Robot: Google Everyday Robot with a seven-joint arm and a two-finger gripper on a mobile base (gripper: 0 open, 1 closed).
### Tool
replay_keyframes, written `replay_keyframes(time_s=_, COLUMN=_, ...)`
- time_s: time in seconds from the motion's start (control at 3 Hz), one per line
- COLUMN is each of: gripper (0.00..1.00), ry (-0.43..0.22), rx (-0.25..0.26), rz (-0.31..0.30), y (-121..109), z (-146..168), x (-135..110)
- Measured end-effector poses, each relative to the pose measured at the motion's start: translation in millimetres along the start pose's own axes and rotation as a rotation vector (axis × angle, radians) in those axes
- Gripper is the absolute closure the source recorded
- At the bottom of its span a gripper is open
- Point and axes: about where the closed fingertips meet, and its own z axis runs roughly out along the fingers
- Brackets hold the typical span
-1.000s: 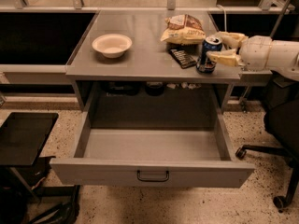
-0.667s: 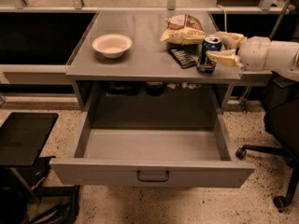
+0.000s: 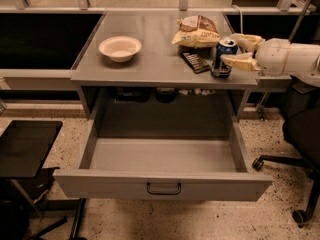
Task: Pick pepsi can from top drawer and place on counter
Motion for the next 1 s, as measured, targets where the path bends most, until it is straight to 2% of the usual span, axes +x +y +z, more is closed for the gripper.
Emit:
replay_keyframes(time_s=0.33, gripper=0.12, ry=0.0, rx=0.0, rz=0.0, y=0.0, z=0.1, x=0.0)
replay_keyframes(time_s=0.67, gripper=0.0, ry=0.0, rx=0.0, rz=0.0, y=0.0, z=0.1, x=0.0)
replay_keyframes(time_s=1.0, gripper=0.0, ry=0.0, rx=0.0, rz=0.0, y=0.0, z=0.1, x=0.0)
